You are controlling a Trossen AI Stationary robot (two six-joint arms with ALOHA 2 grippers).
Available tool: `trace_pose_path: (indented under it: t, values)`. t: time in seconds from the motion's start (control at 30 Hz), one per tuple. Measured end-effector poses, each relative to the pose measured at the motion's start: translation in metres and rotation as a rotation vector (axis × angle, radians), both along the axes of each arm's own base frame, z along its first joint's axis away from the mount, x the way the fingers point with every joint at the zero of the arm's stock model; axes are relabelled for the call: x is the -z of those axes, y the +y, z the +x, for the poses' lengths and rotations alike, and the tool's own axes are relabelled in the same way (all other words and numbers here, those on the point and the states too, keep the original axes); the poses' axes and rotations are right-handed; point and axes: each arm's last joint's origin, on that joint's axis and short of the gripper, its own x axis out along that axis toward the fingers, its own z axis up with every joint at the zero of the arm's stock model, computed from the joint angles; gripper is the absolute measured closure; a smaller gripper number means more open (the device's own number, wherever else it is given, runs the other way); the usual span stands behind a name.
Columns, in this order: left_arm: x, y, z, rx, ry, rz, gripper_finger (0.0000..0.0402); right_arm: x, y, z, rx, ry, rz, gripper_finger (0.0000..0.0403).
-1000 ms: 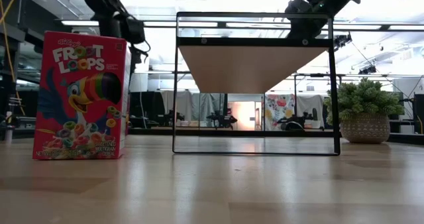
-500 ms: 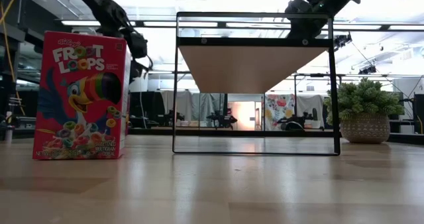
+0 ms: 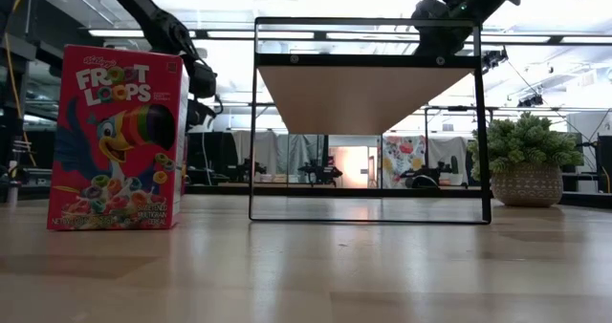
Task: Stack cereal on shelf
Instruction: Put the top violet cereal box on the shelf
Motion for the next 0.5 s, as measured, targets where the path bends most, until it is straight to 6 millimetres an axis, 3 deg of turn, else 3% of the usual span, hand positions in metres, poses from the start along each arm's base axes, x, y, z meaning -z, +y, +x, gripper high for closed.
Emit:
trace_pose_path:
  t: [0.5]
  values:
    - [0.0000, -0.0060, 0.0093, -0.018, -0.003, 0.002, 0.0182, -0.0001, -0.0001, 0.0001, -0.008, 0.002, -0.011, 0.0402]
